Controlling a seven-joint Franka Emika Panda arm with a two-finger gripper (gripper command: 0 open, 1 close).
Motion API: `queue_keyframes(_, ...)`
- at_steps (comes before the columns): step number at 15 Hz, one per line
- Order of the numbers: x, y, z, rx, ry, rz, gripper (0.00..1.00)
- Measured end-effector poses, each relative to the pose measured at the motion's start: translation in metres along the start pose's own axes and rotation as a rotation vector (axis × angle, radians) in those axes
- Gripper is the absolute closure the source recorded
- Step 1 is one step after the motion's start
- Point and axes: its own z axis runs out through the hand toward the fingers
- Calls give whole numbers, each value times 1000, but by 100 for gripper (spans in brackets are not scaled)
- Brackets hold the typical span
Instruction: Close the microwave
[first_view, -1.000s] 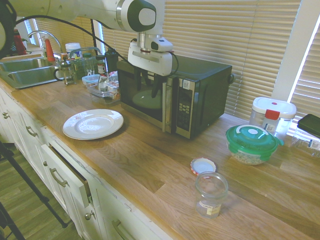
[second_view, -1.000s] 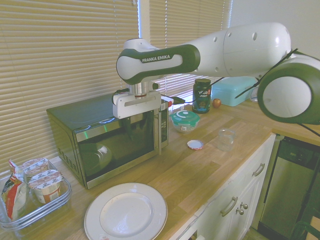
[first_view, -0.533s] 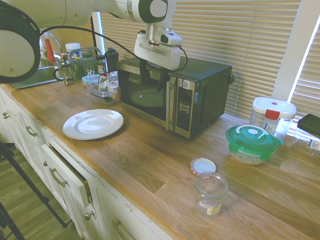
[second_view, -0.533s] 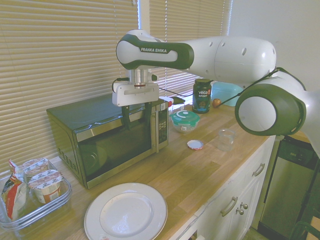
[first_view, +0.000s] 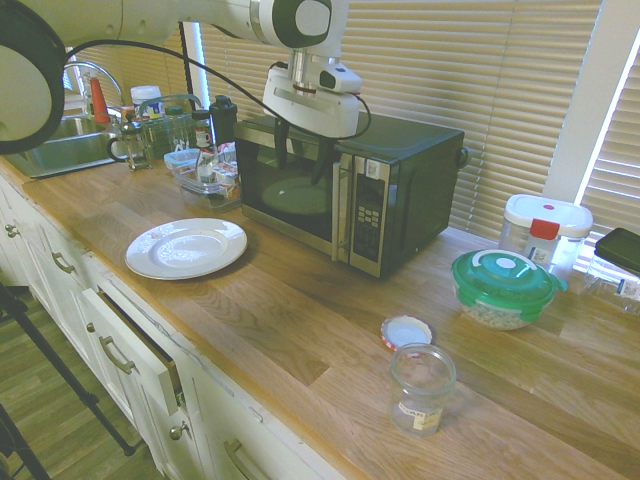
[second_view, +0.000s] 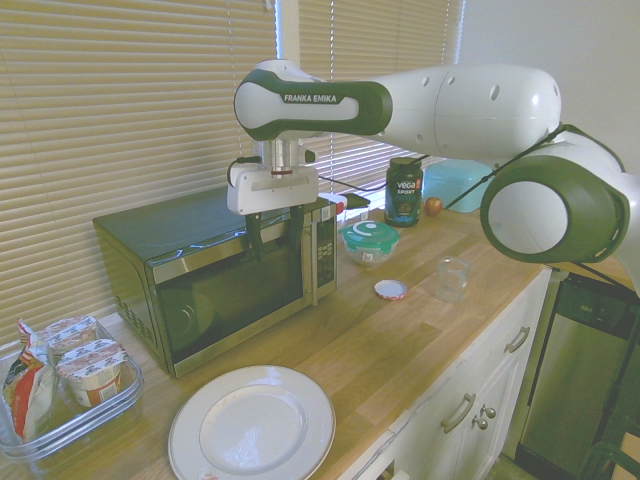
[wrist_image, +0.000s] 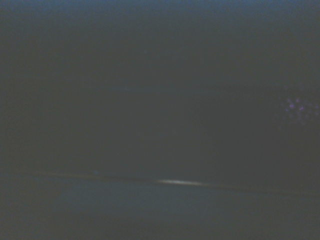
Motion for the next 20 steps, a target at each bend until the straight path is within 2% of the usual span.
queue_keyframes(8, -43, 49, 1, -21, -21, -34, 0)
queue_keyframes(14, -75, 95, 32, -21, -18, -43, 0)
queue_keyframes(20, -122, 161, 67, -16, -13, -30, 0)
